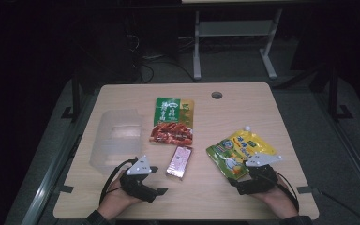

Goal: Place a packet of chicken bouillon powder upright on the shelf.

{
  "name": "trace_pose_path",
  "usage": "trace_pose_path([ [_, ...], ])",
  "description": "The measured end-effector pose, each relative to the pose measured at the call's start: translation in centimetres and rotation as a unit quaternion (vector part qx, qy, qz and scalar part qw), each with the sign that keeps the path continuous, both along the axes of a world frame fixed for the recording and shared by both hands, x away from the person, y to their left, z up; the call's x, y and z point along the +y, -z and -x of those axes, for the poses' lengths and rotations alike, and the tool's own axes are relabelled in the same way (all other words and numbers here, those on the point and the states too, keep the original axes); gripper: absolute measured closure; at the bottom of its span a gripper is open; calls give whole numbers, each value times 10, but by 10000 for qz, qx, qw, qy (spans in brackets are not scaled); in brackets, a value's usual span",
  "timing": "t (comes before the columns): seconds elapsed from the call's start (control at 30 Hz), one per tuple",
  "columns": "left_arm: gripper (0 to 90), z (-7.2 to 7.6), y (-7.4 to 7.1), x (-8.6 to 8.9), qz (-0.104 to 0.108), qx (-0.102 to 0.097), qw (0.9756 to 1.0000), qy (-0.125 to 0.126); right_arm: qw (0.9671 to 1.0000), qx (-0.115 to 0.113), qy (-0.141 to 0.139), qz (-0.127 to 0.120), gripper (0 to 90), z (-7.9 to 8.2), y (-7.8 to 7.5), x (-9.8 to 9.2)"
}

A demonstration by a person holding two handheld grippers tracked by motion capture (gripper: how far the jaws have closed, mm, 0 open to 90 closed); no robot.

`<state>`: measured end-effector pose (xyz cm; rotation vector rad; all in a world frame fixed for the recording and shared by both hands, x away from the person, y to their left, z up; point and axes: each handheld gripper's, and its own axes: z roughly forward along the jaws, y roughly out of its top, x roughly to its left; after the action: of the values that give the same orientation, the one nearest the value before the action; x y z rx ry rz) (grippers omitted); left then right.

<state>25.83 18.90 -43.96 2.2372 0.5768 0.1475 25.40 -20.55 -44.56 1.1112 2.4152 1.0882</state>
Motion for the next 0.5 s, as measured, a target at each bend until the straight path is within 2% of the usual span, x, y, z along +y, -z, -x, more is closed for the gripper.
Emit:
trace_pose_path([
  [0.27, 176, -2, 1, -3, 9, 49, 10000, -36, 10000, -14, 30, -70, 136, -14, -1, -3],
  [0.37, 176, -3, 2, -1, -29, 79, 10000, -38, 9999, 77, 5, -94, 142, -20, -1, -1],
  [0.43, 176, -2, 2, 1, -24, 110, 9999, -84, 9999, 87, 6, -122, 164, -24, -2, -1],
  [0.47, 176, -1, 1, 3, -10, 100, 9999, -121, 9993, 194, 98, -291, 214, -29, -3, -5],
  [0.5, 177, -1, 0, 4, 1, 66, 9999, -153, 9994, 165, 149, -261, 234, -31, -4, -7],
])
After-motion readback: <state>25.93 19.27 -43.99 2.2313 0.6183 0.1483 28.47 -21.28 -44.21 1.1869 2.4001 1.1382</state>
